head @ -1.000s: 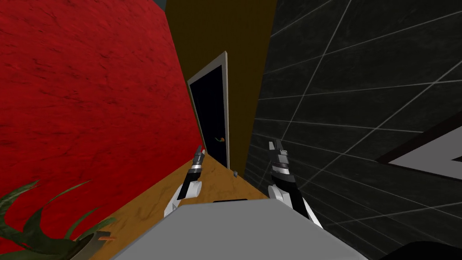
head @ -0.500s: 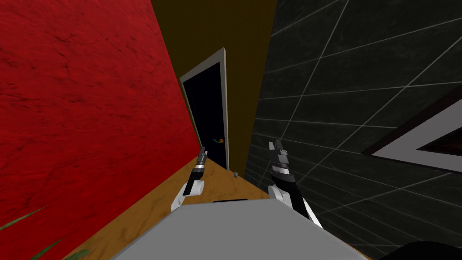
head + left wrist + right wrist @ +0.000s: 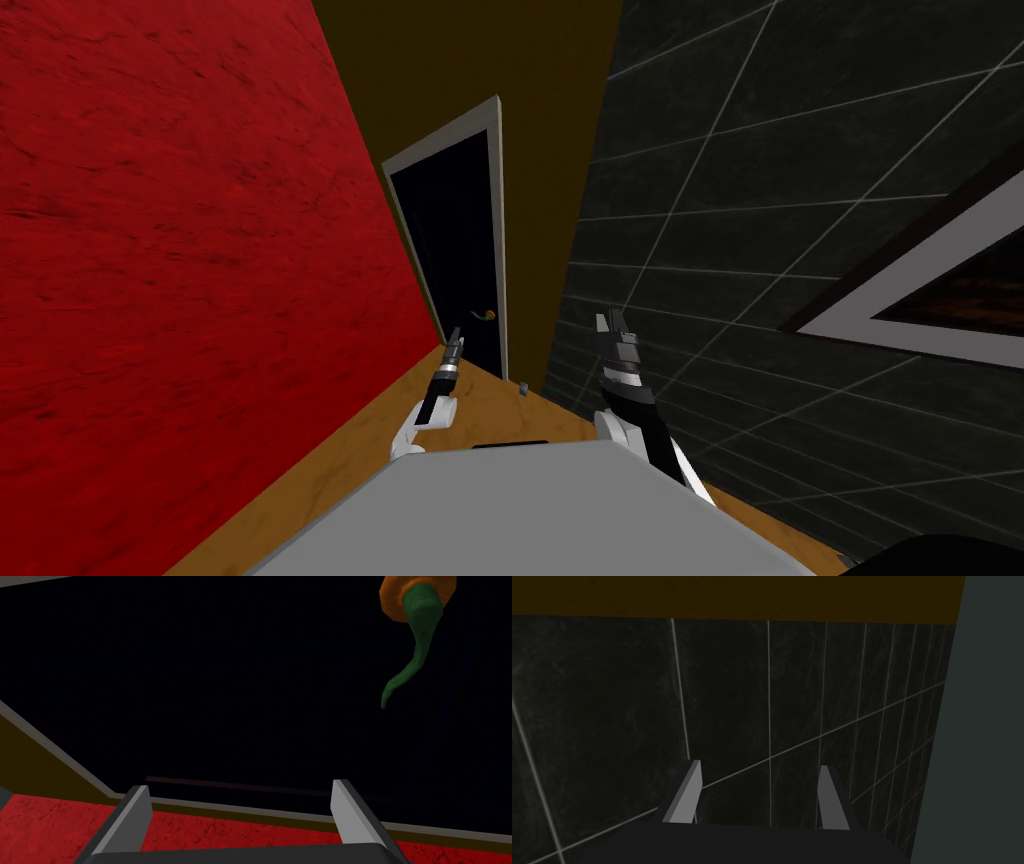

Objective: Push the door open

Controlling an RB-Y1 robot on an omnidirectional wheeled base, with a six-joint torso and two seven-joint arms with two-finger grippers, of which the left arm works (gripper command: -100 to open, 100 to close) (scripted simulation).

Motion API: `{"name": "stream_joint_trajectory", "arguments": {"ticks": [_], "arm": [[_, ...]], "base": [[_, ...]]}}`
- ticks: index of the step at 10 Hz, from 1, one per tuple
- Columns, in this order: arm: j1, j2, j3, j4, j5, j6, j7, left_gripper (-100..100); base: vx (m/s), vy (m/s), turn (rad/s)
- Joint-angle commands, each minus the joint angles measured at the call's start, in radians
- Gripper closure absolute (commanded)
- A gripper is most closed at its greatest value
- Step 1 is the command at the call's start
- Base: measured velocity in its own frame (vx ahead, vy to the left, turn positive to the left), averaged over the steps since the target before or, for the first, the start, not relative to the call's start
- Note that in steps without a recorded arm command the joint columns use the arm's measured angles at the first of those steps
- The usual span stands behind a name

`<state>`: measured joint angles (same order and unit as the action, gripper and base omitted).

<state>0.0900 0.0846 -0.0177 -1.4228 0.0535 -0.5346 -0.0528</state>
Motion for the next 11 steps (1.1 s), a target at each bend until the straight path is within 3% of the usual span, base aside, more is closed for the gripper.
{"name": "stream_joint_trajectory", "arguments": {"ticks": [1,2,11], "arm": [[-0.019,-0.004,-0.004,0.047,-0.003,-0.006,-0.005,-100],[-0.019,-0.004,-0.004,0.047,-0.003,-0.006,-0.005,-100],[-0.133,-0.024,-0.017,0.294,-0.016,-0.03,-0.024,-100]], "base": [[0.046,0.13,-0.15],[0.023,0.092,-0.061],[0.029,0.124,-0.145]]}}
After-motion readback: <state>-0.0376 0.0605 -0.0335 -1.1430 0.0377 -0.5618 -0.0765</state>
